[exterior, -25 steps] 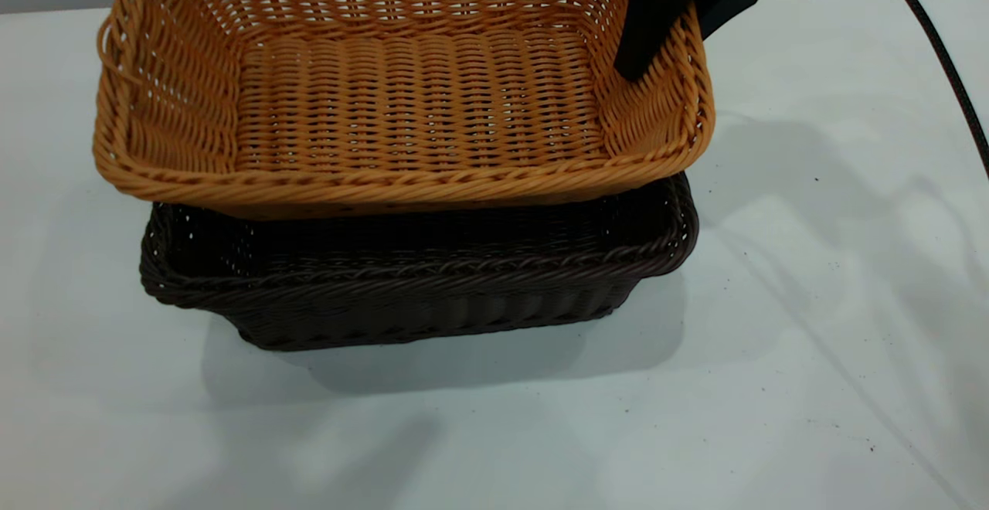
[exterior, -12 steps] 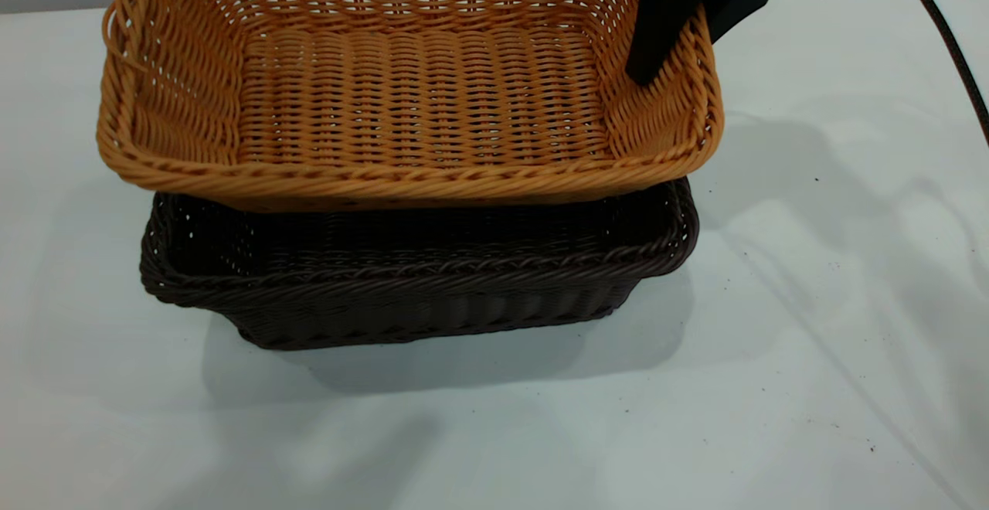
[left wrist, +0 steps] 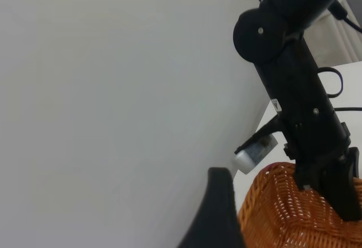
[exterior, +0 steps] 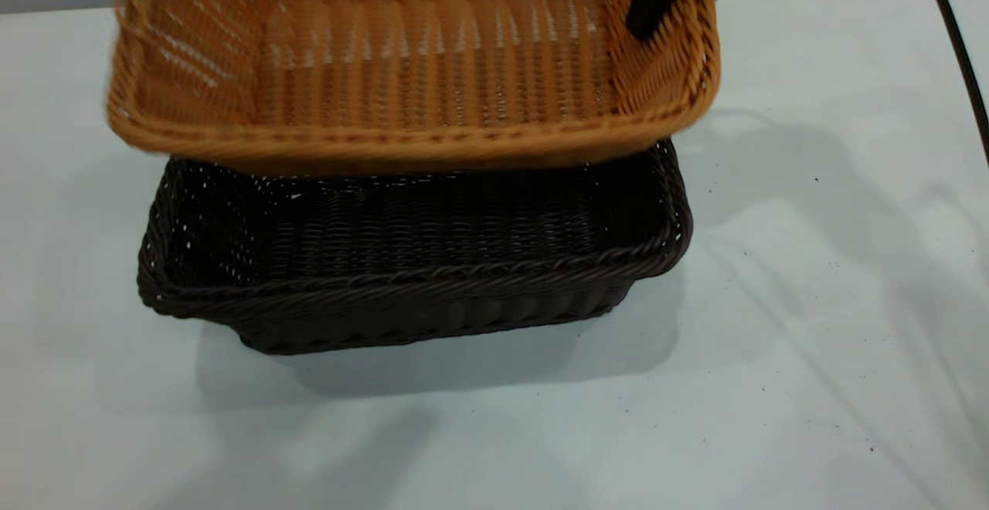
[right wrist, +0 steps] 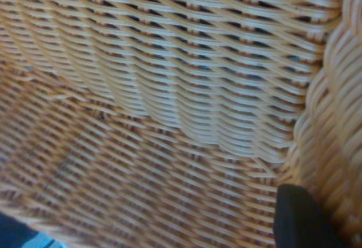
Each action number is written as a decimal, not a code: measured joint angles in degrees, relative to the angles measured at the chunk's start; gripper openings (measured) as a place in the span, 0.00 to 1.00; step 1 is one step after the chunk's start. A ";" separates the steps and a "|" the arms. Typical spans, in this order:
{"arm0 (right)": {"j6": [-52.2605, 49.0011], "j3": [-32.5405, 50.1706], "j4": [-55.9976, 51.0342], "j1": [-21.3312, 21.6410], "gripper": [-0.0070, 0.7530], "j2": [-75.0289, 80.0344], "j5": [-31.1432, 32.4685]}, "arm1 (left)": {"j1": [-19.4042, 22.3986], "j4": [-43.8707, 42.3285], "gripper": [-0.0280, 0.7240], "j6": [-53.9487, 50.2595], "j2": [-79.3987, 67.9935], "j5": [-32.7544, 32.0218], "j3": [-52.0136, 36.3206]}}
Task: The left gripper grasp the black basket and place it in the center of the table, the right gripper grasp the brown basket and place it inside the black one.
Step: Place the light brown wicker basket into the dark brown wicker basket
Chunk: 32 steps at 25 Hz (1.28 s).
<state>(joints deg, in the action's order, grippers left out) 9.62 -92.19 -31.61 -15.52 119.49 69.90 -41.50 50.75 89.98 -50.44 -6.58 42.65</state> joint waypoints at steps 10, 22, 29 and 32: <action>0.00 1.72 1.05 -6.44 0.14 -0.11 0.06 | 0.00 0.00 0.78 0.00 -0.06 0.16 0.00; 0.12 1.72 4.59 -6.79 0.14 -0.11 -0.01 | 0.00 0.00 0.78 0.00 -0.06 0.16 0.00; -0.06 1.72 3.67 -6.79 0.14 -0.11 0.04 | 0.00 0.00 0.78 0.00 -0.06 0.16 0.00; -0.96 1.68 3.71 -6.79 0.14 0.13 0.04 | 0.00 0.00 0.78 0.00 -0.06 0.11 0.00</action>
<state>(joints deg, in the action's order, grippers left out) 8.65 -90.51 -27.90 -22.31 119.63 69.94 -41.50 50.75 89.98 -50.50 -6.47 42.65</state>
